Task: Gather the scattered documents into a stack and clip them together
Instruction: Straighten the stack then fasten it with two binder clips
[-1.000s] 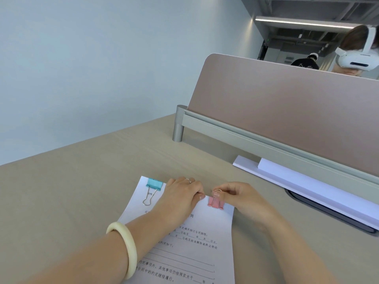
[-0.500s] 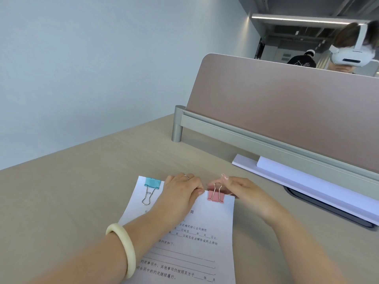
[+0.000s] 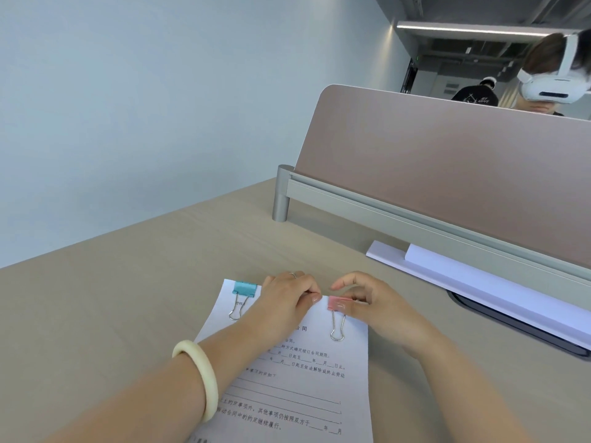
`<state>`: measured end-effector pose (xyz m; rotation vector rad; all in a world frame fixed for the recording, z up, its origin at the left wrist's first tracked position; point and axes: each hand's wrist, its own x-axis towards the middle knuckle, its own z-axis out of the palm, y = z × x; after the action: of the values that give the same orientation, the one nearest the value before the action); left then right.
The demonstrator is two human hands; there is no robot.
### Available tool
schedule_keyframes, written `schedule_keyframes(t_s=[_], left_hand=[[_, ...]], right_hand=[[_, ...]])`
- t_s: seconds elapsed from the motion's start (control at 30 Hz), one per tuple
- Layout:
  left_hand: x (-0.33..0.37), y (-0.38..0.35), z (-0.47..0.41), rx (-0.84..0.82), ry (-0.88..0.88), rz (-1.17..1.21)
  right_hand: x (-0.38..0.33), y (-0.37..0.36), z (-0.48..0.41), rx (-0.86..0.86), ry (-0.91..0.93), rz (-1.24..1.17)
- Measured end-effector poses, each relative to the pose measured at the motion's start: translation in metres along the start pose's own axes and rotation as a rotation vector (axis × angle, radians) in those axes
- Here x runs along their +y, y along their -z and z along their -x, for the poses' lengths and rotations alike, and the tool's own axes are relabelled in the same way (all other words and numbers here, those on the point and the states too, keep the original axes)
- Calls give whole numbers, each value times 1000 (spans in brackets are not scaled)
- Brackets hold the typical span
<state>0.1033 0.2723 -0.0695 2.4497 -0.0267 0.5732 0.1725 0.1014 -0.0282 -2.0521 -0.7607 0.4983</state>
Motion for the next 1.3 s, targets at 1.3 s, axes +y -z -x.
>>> schedule_keyframes(t_s=[1.3], left_hand=[[-41, 128, 164, -367, 402, -539]], right_hand=[[-39, -148, 126, -45, -31, 662]])
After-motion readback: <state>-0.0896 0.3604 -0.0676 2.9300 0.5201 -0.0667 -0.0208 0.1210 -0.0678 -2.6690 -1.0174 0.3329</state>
